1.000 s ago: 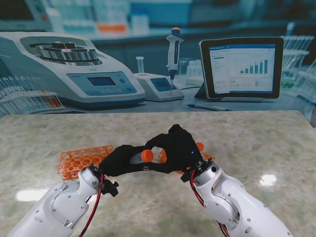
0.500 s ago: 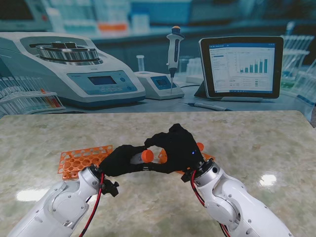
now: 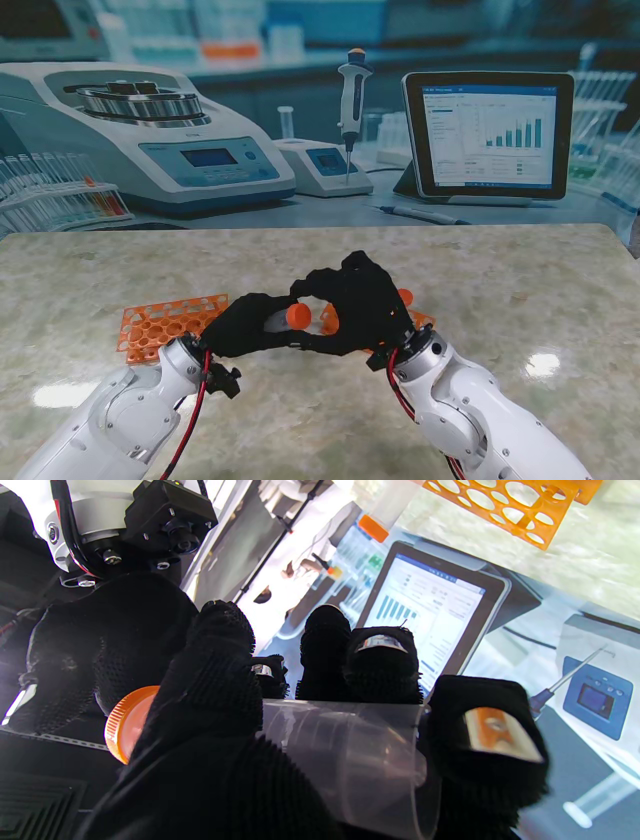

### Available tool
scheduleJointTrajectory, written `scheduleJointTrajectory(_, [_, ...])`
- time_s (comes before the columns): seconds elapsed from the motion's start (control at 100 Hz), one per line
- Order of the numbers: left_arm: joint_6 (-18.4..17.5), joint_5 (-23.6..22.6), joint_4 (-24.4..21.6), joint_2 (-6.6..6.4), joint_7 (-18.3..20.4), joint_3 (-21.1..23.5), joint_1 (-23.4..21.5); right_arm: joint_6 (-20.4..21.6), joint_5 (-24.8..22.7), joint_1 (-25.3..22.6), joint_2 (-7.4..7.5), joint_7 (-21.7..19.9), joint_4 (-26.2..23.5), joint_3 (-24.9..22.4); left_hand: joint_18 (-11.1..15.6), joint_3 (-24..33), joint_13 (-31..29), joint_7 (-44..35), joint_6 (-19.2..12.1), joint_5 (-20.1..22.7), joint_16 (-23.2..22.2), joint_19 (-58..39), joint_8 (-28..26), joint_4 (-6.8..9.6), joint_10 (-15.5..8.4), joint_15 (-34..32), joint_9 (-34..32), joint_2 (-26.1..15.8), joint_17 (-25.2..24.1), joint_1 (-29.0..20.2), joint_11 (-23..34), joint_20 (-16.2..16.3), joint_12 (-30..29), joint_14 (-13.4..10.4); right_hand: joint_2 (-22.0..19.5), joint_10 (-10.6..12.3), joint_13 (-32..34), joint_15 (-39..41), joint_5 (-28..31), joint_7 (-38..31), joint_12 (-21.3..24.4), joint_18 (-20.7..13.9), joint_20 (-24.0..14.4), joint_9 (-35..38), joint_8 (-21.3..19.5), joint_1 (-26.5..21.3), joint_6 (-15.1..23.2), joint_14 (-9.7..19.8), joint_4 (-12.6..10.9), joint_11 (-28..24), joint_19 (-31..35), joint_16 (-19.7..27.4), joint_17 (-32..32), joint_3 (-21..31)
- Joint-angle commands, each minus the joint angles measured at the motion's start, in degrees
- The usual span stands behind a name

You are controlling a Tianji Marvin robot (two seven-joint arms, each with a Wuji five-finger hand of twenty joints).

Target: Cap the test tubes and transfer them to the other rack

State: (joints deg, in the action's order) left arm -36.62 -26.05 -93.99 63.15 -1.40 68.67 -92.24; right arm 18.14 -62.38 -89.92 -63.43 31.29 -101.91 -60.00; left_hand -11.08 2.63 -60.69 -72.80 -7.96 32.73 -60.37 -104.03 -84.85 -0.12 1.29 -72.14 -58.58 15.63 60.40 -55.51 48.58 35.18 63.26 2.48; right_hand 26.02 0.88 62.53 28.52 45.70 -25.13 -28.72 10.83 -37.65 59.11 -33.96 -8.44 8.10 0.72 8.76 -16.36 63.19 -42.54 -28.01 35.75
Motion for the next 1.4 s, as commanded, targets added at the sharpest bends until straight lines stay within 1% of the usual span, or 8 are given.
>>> scheduleJointTrajectory(0.0, [-0.1, 0.1, -0.3, 0.07, 0.2, 0.0, -0.1, -0.1, -0.3, -0.5, -0.02, 0.4, -0.5, 0.1, 7.1, 0.3, -1.4, -3.3, -3.1, 0.6, -0.3, -9.1, -3.7, -0.51, -2.2, -0.4, 0.3, -3.0, 1.8, -2.3, 0.1, 1.0, -0.3, -2.3, 0.5, -0.6, -1.0, -1.2, -2.1, 0.1, 0.4, 0.6, -0.3, -1.4, 0.5, 1.1, -0.9, -0.2, -1.3, 0.3, -0.6, 0.4, 1.2, 0.7])
scheduleJointTrajectory(0.18, [-0.1, 0.1, -0.3, 0.06, 0.3, 0.0, -0.1, -0.6, -0.8, -0.4, 0.0, 1.3, -0.4, 0.2, 7.1, 0.3, -1.4, -3.3, -3.1, 0.6, -0.3, -9.1, -3.7, -0.51, -2.1, -0.4, 0.3, -3.0, 1.8, -2.3, 0.1, 1.0, -0.3, -2.3, 1.4, -0.7, -1.0, -1.1, -2.6, 0.2, 0.6, 0.5, -0.3, -2.3, 0.6, 0.2, -1.0, -0.1, -1.4, 0.6, -0.6, 0.3, 1.2, 0.9])
scheduleJointTrajectory(0.44, [-0.1, 0.1, -0.3, 0.05, 0.4, 0.0, -0.1, -0.8, -1.5, -0.3, 0.02, 2.6, -0.1, 0.4, 7.1, 0.3, -1.4, -3.3, -3.1, 0.6, -0.3, -9.1, -3.7, -0.52, -2.2, -0.4, 0.4, -2.9, 1.8, -2.3, 0.1, 1.0, -0.3, -2.3, 1.5, -1.0, -2.1, -1.5, -4.1, 1.2, 1.1, 0.5, -0.3, -4.3, 1.3, 0.6, -1.8, -0.1, -1.4, 1.5, -0.9, 0.4, 1.7, 0.9])
scheduleJointTrajectory(0.66, [-0.1, 0.1, -0.2, 0.04, 0.4, 0.1, -0.1, -1.5, -3.6, -0.6, 0.36, 4.6, -0.1, 0.3, 7.1, 0.4, -1.4, -3.3, -3.1, 0.6, -0.3, -9.1, -3.7, -0.51, -2.2, -0.4, 0.4, -3.0, 1.8, -2.3, 0.1, 1.0, -0.3, -2.3, 2.3, -1.2, -2.5, -1.8, -4.2, 1.9, 1.7, 0.5, -0.3, -5.0, 2.1, 0.3, -2.3, 0.0, -1.6, 2.1, -1.1, 0.5, 1.9, 1.4])
scheduleJointTrajectory(0.76, [-0.1, 0.1, -0.2, 0.05, 0.3, 0.1, -0.1, -1.7, -4.2, -0.9, 0.43, 5.7, -0.3, 0.3, 7.1, 0.3, -1.4, -3.3, -3.1, 0.6, -0.3, -9.1, -3.7, -0.52, -2.2, -0.4, 0.4, -3.0, 1.8, -2.3, 0.1, 1.0, -0.3, -2.3, 3.1, -1.3, -2.5, -1.7, -3.7, 1.6, 1.7, 0.5, -0.3, -4.8, 2.2, -0.4, -2.1, 0.1, -1.6, 1.9, -1.1, 0.4, 1.9, 1.6])
scheduleJointTrajectory(0.89, [-0.1, 0.1, -0.2, 0.06, 0.3, 0.1, -0.1, -2.4, -5.4, -1.2, 0.62, 7.0, -0.5, 0.3, 7.1, 0.4, -1.4, -3.3, -3.1, 0.6, -0.3, -9.1, -3.7, -0.51, -2.2, -0.4, 0.4, -3.0, 1.8, -2.3, 0.1, 1.0, -0.3, -2.3, 5.1, -1.3, -2.4, -1.6, -3.0, 0.9, 1.4, 0.5, -0.4, -4.2, 2.0, -2.6, -2.1, 0.3, -1.8, 1.2, -1.1, 0.4, 1.8, 1.9])
scheduleJointTrajectory(1.12, [0.0, 0.2, -0.3, 0.03, 0.5, 0.0, 0.0, -3.3, -6.3, -1.2, 0.66, 9.4, -0.1, 0.8, 7.1, 0.3, -1.4, -3.3, -3.0, 0.6, -0.3, -9.1, -3.7, -0.52, -2.2, -0.4, 0.3, -3.0, 1.8, -2.3, 0.1, 1.0, -0.3, -2.3, 8.5, -1.0, -1.6, -1.0, -1.5, -1.4, -1.1, 0.3, -0.5, -2.7, 0.4, -7.1, -1.4, 0.8, -2.2, -1.6, -0.7, 0.1, 1.1, 1.7])
scheduleJointTrajectory(1.39, [0.0, 0.2, -0.2, 0.03, 0.5, 0.0, 0.0, -4.0, -6.8, -0.7, 0.64, 10.9, 0.4, 1.6, 7.1, 0.3, -1.4, -3.3, -3.0, 0.5, -0.3, -9.1, -3.7, -0.52, -2.2, -0.4, 0.4, -3.0, 1.8, -2.3, 0.1, 1.0, -0.3, -2.3, 9.8, -0.3, -0.5, -0.2, 0.1, -4.4, -4.7, 0.0, -0.7, -0.9, -3.2, -9.5, 0.3, 1.3, -2.4, -4.4, 0.0, -0.1, 0.2, 1.0])
